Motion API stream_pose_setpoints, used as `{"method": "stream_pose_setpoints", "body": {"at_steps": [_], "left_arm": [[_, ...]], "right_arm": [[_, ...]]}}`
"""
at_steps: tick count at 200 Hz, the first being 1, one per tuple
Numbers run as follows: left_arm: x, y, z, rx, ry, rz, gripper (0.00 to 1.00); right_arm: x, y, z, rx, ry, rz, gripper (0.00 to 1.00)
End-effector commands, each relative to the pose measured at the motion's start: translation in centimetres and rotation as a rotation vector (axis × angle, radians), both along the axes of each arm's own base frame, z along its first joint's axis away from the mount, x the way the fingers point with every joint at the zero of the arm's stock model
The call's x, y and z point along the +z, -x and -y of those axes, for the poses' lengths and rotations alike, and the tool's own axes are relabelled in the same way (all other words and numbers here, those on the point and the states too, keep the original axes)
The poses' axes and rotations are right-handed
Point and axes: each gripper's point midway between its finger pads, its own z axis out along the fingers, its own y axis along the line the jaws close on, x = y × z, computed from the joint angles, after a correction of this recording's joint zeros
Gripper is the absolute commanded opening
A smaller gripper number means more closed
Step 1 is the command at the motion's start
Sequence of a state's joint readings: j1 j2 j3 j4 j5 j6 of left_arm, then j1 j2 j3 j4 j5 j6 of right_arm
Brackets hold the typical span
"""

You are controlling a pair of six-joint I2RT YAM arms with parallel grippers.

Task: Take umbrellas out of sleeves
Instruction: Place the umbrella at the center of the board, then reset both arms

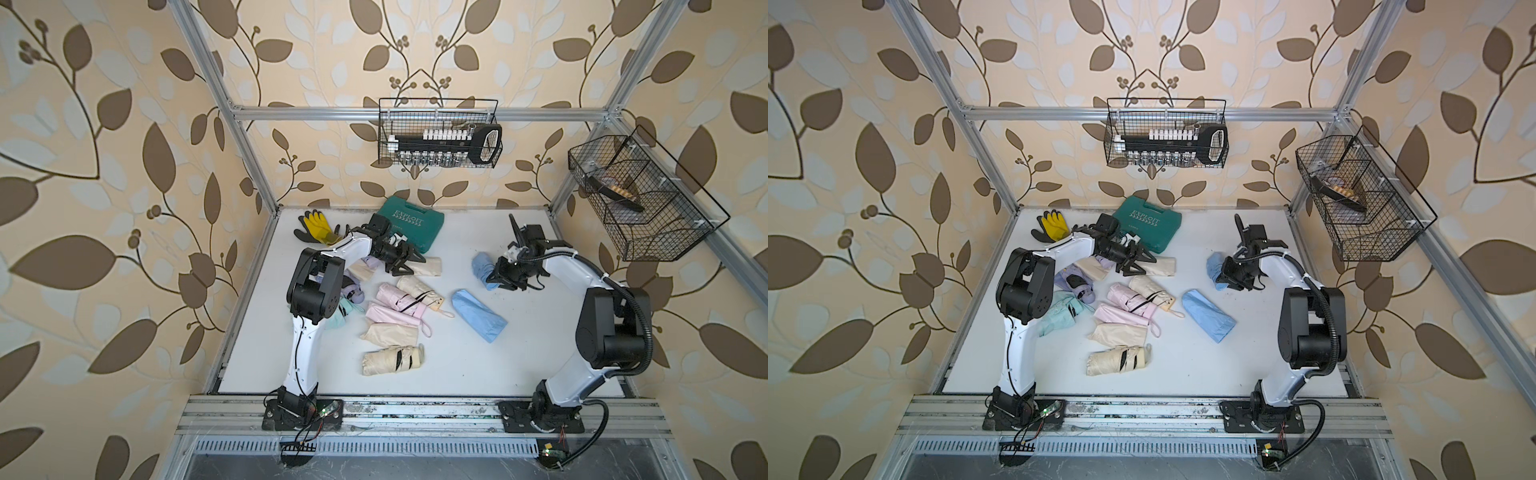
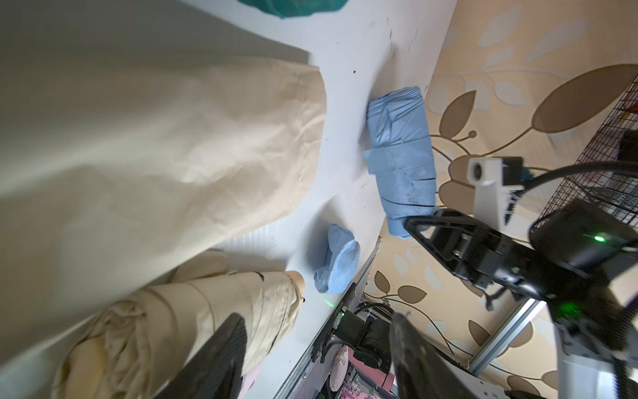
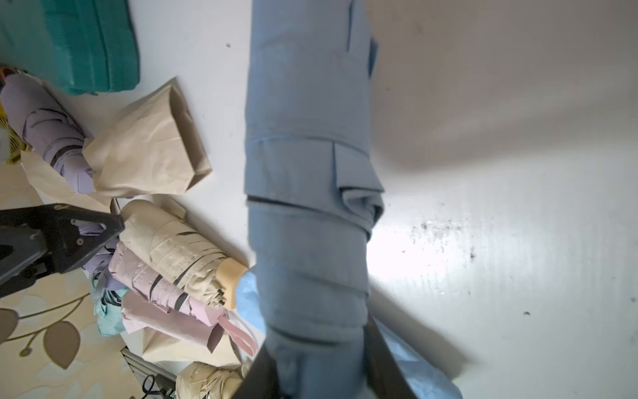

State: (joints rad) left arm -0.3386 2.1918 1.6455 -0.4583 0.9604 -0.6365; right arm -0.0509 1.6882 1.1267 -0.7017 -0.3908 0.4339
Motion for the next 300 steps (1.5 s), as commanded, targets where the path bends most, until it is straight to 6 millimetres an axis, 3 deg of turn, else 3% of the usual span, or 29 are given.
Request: {"method": "stream_pose_setpoints", "body": {"at_steps": [1, 42, 78, 88, 103, 118, 125, 165, 190, 193, 196, 219, 221, 223, 226, 236, 257, 273, 300], "left_arm": [[3.4, 0.4, -0.4, -0.011, 0.036, 0.07, 0.67], [4.1, 0.9, -0.8, -0.012, 0.035, 0.077, 0.69], [5.0, 1.3, -1.4, -0.006, 0.034, 0.089, 0.7], [5.4, 1.4, -1.6, -0.006, 0.032, 0.1, 0.7], [5.9, 1.6, -1.9, -0.006, 0.023, 0.111, 0.71], [6.4, 1.8, -2.4, -0.003, 0.007, 0.132, 0.71], [6.7, 1.9, -2.7, 0.0, -0.003, 0.141, 0.71], [8.4, 3.0, -4.3, 0.017, -0.079, 0.221, 0.73], [9.6, 4.2, -5.4, 0.018, -0.131, 0.28, 0.83], [9.7, 4.3, -5.6, 0.018, -0.141, 0.287, 0.95], [9.7, 4.5, -5.7, 0.018, -0.149, 0.295, 0.98], [10.2, 5.6, -7.5, 0.032, -0.24, 0.349, 0.99], [10.2, 5.7, -7.7, 0.036, -0.249, 0.354, 0.99], [10.2, 5.8, -8.0, 0.039, -0.26, 0.356, 0.99], [10.3, 5.9, -8.2, 0.043, -0.273, 0.365, 0.99], [10.4, 6.1, -9.2, 0.058, -0.315, 0.391, 0.99], [10.7, 6.3, -10.8, 0.089, -0.405, 0.445, 0.99], [11.0, 6.2, -11.9, 0.095, -0.472, 0.483, 0.99], [11.4, 5.8, -14.3, 0.144, -0.61, 0.54, 0.99]], "right_arm": [[-2.6, 0.6, 0.1, -0.052, -0.062, 0.023, 0.28], [-5.1, 2.4, 1.6, -0.074, -0.065, -0.027, 0.5], [-2.9, 3.9, 4.7, -0.102, 0.024, -0.036, 0.69], [-1.4, 4.3, 5.8, -0.108, 0.075, -0.032, 0.76], [1.5, 4.3, 6.8, -0.1, 0.137, 0.013, 0.78], [5.4, 3.7, 7.1, -0.102, 0.168, 0.107, 0.79], [7.3, 3.2, 7.2, -0.103, 0.177, 0.159, 0.85], [17.8, 0.5, 7.2, -0.092, 0.223, 0.479, 0.85], [21.9, 0.0, 7.2, -0.067, 0.308, 0.658, 0.85], [22.3, 0.0, 7.1, -0.063, 0.318, 0.682, 0.85], [22.7, 0.1, 7.1, -0.061, 0.33, 0.708, 0.85], [24.9, 1.0, 7.2, -0.043, 0.424, 0.919, 0.86], [24.8, 1.1, 7.2, -0.038, 0.433, 0.931, 0.86], [25.0, 1.2, 7.2, -0.036, 0.443, 0.951, 0.94], [24.9, 1.5, 7.2, -0.032, 0.457, 0.97, 0.98], [24.5, 2.2, 7.4, -0.024, 0.502, 1.024, 0.99], [21.4, 2.8, 7.4, 0.006, 0.54, 1.028, 0.99], [18.5, 2.3, 7.1, 0.036, 0.507, 0.961, 0.99], [15.6, 0.1, 7.6, 0.01, 0.493, 0.929, 0.99]]}}
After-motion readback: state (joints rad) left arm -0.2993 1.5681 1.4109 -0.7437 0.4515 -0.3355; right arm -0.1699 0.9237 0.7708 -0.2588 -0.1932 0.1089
